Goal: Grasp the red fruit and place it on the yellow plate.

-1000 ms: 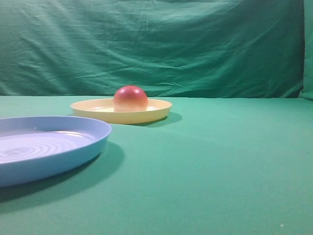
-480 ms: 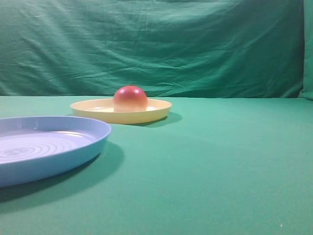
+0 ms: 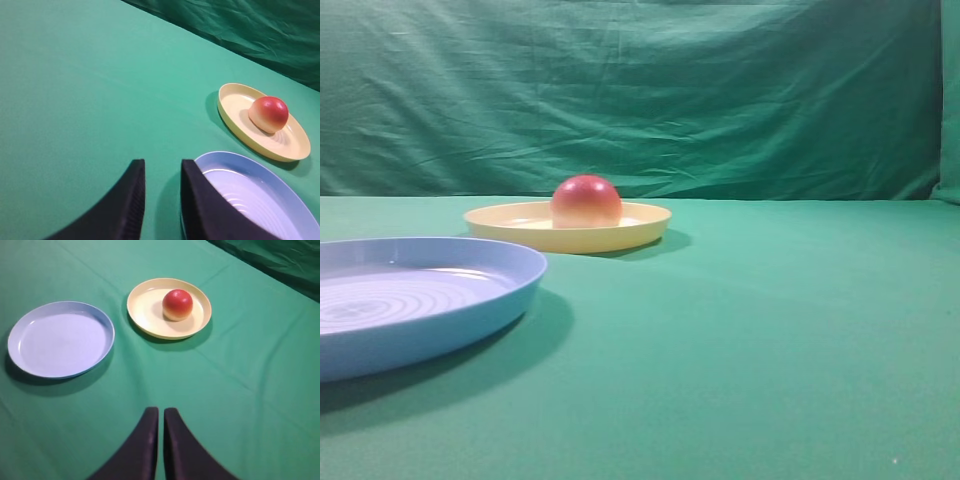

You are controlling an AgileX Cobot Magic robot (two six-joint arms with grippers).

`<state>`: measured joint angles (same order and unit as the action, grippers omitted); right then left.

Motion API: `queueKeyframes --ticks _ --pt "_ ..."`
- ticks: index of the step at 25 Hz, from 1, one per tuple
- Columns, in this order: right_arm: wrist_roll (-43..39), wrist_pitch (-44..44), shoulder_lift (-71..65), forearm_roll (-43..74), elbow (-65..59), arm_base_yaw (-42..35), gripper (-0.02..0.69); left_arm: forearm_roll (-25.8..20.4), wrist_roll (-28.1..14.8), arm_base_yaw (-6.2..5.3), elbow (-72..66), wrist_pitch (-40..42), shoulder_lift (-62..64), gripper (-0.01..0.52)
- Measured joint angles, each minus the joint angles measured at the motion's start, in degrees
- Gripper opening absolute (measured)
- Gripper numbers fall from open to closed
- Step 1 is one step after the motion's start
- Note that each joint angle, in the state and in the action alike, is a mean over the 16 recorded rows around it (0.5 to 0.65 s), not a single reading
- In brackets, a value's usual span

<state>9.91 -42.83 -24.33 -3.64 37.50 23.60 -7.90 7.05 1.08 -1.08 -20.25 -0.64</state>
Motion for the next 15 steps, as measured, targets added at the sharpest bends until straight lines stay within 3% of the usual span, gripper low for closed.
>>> queueKeyframes --ticks 15 --pt "-0.1 16.0 20.6 -0.8 -27.8 -16.3 0.000 0.0 0.0 0.00 0.0 0.0 0.0 0.157"
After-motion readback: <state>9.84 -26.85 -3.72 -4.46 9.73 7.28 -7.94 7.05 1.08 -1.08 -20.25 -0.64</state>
